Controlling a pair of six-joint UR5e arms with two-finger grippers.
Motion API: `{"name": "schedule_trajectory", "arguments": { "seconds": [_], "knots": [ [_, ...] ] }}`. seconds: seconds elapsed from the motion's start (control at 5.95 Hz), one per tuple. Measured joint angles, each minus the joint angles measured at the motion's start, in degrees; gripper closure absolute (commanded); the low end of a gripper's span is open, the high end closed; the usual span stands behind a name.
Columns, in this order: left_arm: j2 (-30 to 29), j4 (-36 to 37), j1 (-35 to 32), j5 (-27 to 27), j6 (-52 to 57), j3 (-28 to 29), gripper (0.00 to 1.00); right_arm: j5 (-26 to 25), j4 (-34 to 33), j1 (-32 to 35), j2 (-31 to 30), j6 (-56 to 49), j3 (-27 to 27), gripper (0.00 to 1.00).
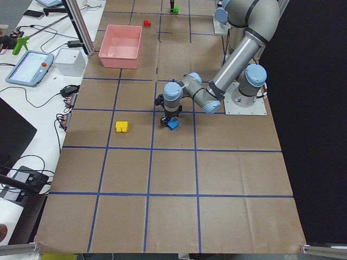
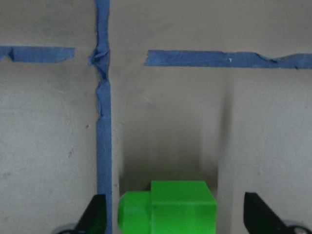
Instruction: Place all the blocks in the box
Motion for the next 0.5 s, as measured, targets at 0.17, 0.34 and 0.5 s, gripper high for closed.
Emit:
{"name": "schedule_trajectory", "arguments": {
  "seconds": [0.17,0.34,0.5],
  "knots": [
    [0.2,0.1,0.0,0.0,0.0,0.2,0.16,-0.2,0.1,0.0,0.0,0.0,0.6,0.44],
    [0.3,0.1,-0.2,0.0,0.0,0.2,0.16,-0.5,0.3,0.1,-0.2,0.0,0.9,0.84],
    [0.3,0.2,-0.3,-0.1,0.0,0.3,0.16,-0.7,0.6,0.1,-0.2,0.1,1.0,0.95]
  ]
}}
